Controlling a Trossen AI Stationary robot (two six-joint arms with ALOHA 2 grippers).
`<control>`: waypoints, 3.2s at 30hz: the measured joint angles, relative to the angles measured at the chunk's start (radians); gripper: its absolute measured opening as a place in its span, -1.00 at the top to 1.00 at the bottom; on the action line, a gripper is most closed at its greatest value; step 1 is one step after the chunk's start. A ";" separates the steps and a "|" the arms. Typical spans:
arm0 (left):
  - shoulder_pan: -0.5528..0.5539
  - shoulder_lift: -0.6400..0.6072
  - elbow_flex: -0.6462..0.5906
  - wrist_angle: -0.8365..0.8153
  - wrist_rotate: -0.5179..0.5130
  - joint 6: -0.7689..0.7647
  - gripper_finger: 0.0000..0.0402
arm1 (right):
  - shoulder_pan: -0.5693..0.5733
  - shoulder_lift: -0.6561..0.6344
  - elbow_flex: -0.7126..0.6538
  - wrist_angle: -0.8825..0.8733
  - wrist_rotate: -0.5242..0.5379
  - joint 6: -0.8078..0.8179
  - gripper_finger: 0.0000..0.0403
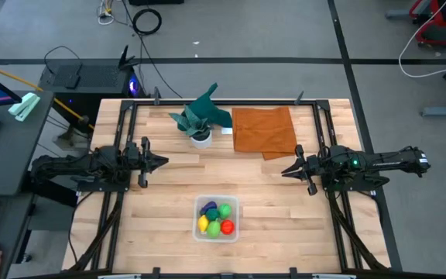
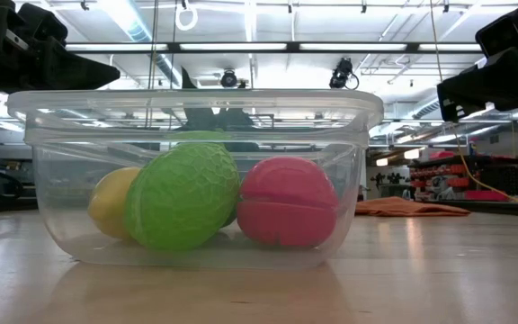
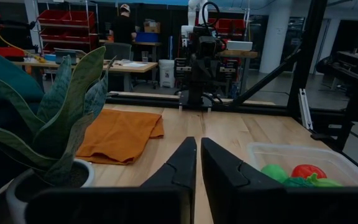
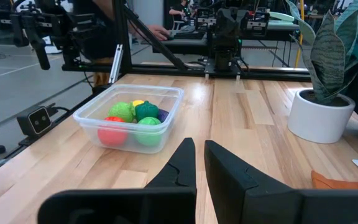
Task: Pick and placing Produce into tupperware
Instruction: Return to Home Position
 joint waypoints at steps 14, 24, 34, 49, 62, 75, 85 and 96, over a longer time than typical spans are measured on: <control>0.000 0.000 0.000 0.000 0.000 0.000 0.84 | 0.000 0.000 0.000 0.000 0.000 0.000 0.99; 0.000 0.000 0.000 0.000 0.000 0.000 0.82 | 0.000 0.000 0.000 0.000 0.000 0.000 0.99; 0.000 0.000 0.000 0.000 0.000 0.000 0.85 | 0.000 0.000 0.000 0.000 0.000 0.000 0.99; 0.000 0.000 0.000 0.000 0.000 0.000 0.81 | 0.000 0.000 0.000 0.000 0.000 0.000 0.99; 0.000 0.000 0.000 0.000 0.000 0.000 0.81 | 0.000 0.000 0.000 0.000 0.000 0.000 0.99; 0.000 0.000 0.000 0.000 0.000 0.000 0.86 | 0.000 0.000 0.000 0.000 0.000 0.000 0.99; 0.000 0.000 0.000 0.000 0.000 0.000 0.80 | 0.000 0.000 0.000 0.000 0.000 0.000 0.99; 0.000 0.000 0.000 0.000 0.000 0.000 0.85 | 0.000 0.000 0.000 0.000 0.000 0.000 0.99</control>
